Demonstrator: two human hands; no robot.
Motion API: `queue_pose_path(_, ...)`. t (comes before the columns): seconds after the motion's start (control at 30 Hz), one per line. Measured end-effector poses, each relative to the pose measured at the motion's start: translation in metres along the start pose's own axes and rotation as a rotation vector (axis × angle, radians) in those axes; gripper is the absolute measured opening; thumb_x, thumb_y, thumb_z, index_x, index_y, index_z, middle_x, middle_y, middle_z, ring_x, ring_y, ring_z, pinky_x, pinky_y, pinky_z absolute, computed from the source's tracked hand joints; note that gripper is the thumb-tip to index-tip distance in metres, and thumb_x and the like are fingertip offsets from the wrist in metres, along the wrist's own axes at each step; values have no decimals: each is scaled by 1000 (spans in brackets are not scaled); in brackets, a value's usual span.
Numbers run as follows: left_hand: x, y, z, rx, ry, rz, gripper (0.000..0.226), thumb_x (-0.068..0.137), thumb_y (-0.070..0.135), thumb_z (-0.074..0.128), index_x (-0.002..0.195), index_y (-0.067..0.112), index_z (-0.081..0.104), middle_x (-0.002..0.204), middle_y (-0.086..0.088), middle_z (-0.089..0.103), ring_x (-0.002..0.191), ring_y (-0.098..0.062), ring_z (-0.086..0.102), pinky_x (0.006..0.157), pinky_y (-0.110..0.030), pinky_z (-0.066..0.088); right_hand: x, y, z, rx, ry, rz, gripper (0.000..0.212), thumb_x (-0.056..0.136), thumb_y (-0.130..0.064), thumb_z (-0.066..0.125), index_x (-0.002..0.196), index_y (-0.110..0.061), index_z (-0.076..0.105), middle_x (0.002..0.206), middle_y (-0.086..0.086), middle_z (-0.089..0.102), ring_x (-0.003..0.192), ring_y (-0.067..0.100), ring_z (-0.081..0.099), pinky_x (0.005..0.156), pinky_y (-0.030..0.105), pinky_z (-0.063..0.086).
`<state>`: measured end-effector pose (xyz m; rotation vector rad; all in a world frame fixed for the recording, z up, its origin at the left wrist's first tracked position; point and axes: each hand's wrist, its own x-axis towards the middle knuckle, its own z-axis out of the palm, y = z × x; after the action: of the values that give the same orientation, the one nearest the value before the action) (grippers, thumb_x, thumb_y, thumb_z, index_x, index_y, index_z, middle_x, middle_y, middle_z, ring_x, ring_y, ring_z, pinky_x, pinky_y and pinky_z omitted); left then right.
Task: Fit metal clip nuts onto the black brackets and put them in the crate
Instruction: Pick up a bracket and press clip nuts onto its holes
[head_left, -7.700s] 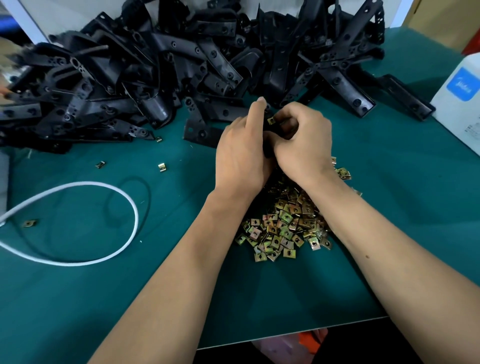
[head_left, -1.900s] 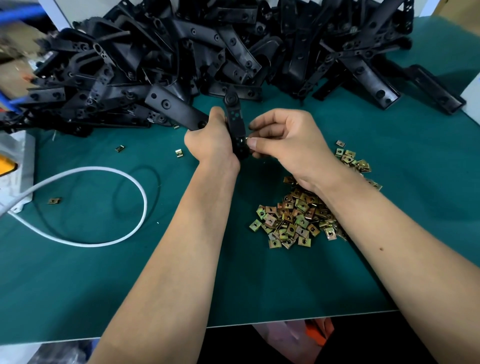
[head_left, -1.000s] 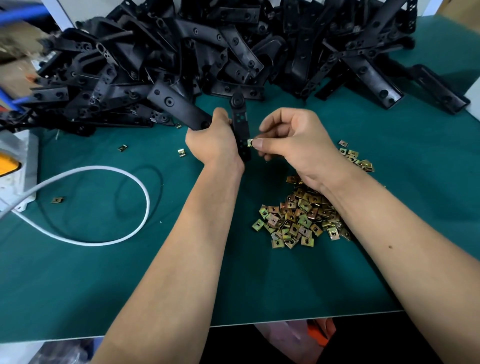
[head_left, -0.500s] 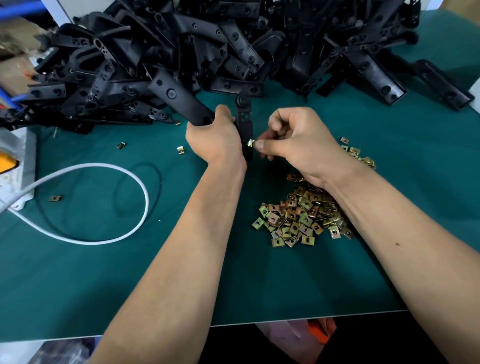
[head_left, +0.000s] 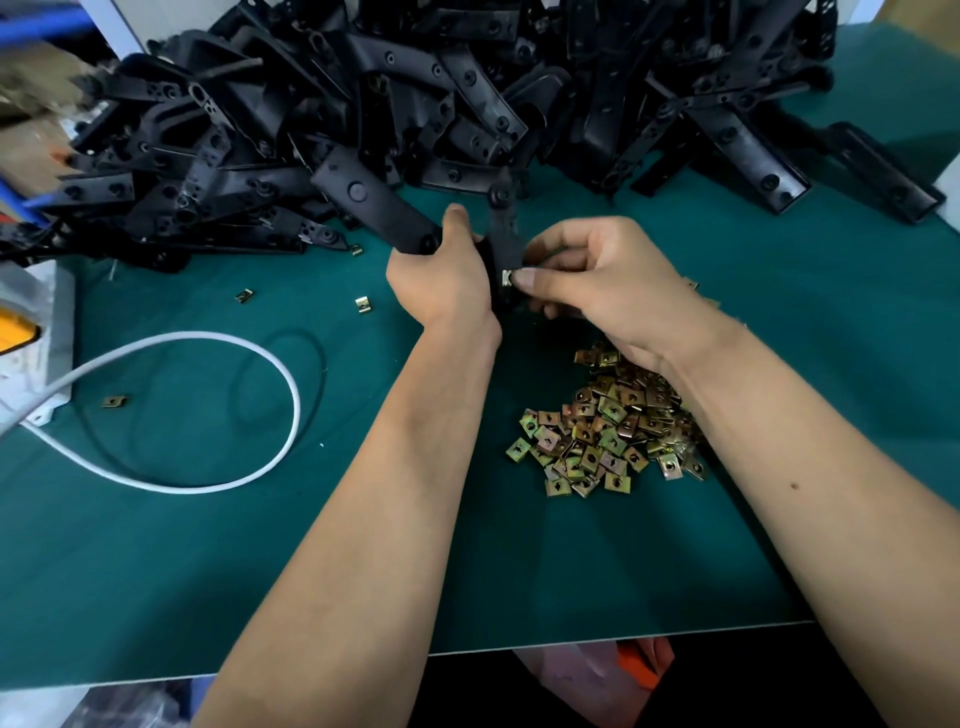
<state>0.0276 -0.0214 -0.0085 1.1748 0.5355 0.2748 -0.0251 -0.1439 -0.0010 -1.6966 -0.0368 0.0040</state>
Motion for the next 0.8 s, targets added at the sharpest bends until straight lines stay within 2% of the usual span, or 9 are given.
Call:
queue_pose_path(0.07, 1, 0, -1, 10, -19, -44, 22, 86, 23, 78, 81, 13, 60, 83, -5, 72, 86, -31, 74, 82, -50, 62, 1, 2, -1, 7, 21, 37, 2, 93, -10, 74, 93, -10, 76, 70, -2, 69, 63, 8, 62, 57, 20, 49)
queue_pose_path(0.13, 1, -1, -2, 38, -38, -44, 22, 87, 23, 78, 81, 11, 60, 84, -7, 72, 88, -33, 74, 81, -52, 62, 2, 2, -2, 70, 26, 67, 8, 95, -11, 71, 90, -9, 77, 67, -3, 66, 60, 6, 57, 52, 18, 44)
queue_pose_path(0.2, 0, -1, -2, 46, -35, -23, 20, 88, 22, 76, 83, 11, 60, 82, -5, 71, 80, -30, 74, 79, -47, 63, 0, -1, -2, 142, 9, 82, 10, 95, -10, 71, 87, -9, 77, 65, -2, 64, 58, 6, 55, 48, 16, 41)
queue_pose_path(0.3, -1, 0, -2, 6, -31, -12, 24, 88, 17, 74, 75, 14, 55, 68, 1, 65, 62, -18, 64, 63, -35, 58, -1, -3, 2, 232, -14, 97, 11, 93, -8, 73, 83, -10, 77, 64, -2, 65, 56, 6, 54, 47, 16, 39)
queue_pose_path(0.37, 0, 0, -2, -17, -46, -9, 27, 88, 13, 72, 73, 14, 50, 69, -4, 60, 61, -20, 60, 59, -35, 54, -1, -3, 4, 248, -18, 100, 13, 92, -6, 74, 80, -11, 77, 64, -1, 65, 56, 7, 54, 48, 16, 38)
queue_pose_path(0.47, 0, -1, -1, -12, -93, 1, 31, 85, 5, 68, 75, 16, 41, 69, -7, 49, 63, -22, 48, 57, -37, 44, -1, -3, 4, 206, -31, 68, 17, 92, -5, 72, 77, -12, 75, 63, -2, 63, 56, 7, 53, 49, 16, 38)
queue_pose_path(0.57, 1, -3, -1, 9, -166, 13, 38, 83, 1, 65, 70, 19, 34, 59, 1, 41, 57, -18, 41, 53, -32, 38, -2, -3, 1, 103, -50, -7, 19, 94, -5, 71, 77, -13, 74, 63, -3, 62, 57, 4, 53, 51, 14, 41)
queue_pose_path(0.8, 5, -4, -2, 42, -273, 38, 41, 83, -3, 64, 65, 18, 34, 57, 0, 37, 52, -17, 37, 49, -30, 33, -2, -1, -2, -51, -79, -130, 16, 95, -8, 71, 81, -13, 73, 67, -4, 64, 63, 3, 56, 60, 16, 48)
